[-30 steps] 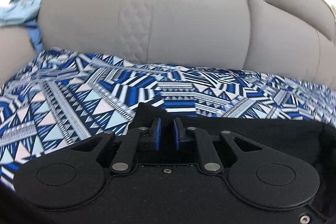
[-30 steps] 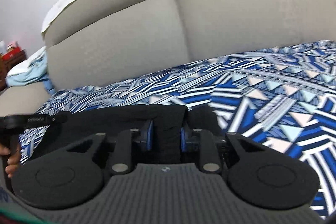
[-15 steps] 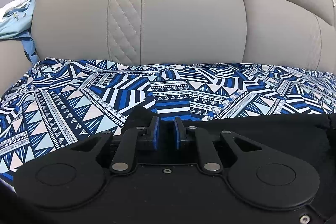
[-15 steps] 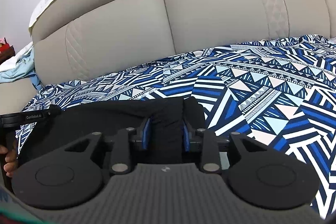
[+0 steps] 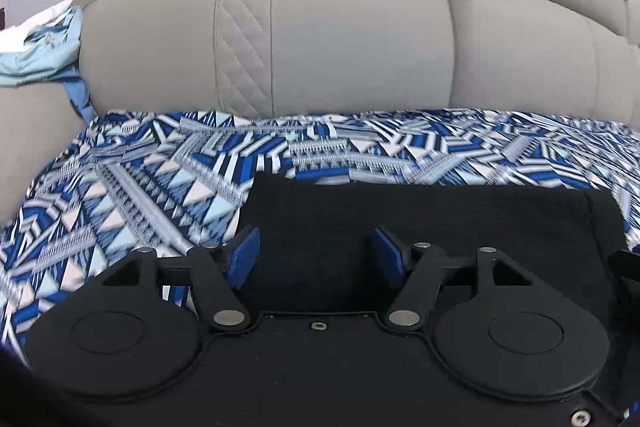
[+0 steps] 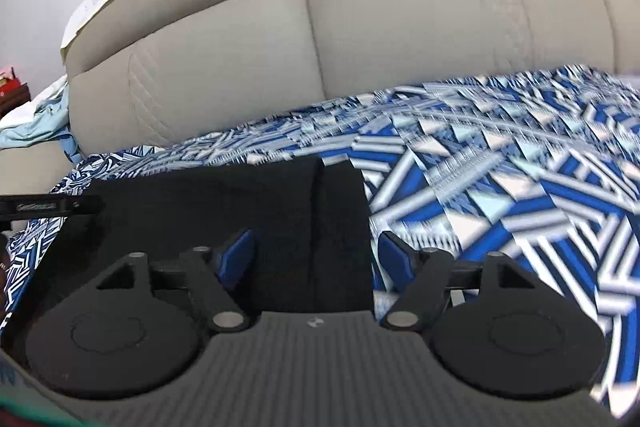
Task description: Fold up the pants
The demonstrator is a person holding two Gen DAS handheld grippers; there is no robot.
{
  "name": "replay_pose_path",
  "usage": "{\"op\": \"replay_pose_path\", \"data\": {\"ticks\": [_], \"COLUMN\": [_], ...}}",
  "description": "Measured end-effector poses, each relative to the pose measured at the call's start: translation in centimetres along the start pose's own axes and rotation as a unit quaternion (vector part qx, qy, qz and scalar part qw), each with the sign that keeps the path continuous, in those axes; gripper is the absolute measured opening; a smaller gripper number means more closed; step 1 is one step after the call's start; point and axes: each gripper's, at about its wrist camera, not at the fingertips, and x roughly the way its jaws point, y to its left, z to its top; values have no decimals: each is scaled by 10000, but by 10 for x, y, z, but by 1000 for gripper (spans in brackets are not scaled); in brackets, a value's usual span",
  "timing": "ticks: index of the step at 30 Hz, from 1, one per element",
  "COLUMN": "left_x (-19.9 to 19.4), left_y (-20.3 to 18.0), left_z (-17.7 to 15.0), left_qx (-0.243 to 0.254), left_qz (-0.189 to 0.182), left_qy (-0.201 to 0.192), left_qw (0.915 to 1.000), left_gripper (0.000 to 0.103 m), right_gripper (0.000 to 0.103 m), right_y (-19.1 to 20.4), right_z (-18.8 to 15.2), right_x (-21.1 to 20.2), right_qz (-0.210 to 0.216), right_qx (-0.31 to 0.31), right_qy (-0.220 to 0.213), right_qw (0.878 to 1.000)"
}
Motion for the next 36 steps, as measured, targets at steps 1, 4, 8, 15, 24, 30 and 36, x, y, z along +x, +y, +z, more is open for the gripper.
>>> {"op": "replay_pose_path", "data": {"ticks": [1,4,8,15,24,30,36], "left_x": [-7,-31,-55,-74,-77,-75,-73], "left_y": [3,12,19,23,25,29,39], "left_z": [-7,-30,-58,-87,-100,-97,-72], "left_qx": [-39,-148,-185,-69,-46,-60,161], "left_qz": [-52,-211,-312,-133,-100,-161,-365], "left_qy": [-7,-100,-146,-61,-86,-12,-22], "left_qw": [10000,9996,9992,9999,9999,9999,9992], "left_gripper": [64,66,68,70,77,79,93], "right_gripper": [81,81,55,58,73,76,83], "right_y": [-1,-1,-1,1,7,5,-9], "right_z": [-5,-16,-27,-41,-47,-46,-32], "right_x": [-6,-21,-34,-51,-52,-52,-47], "right_qz": [3,-36,118,-102,-393,-311,1], "right_qx": [35,24,210,637,385,453,782], "right_qy": [-15,-68,-22,-226,-288,-309,-367], "right_qw": [10000,10000,9997,9977,9981,9980,9963]}}
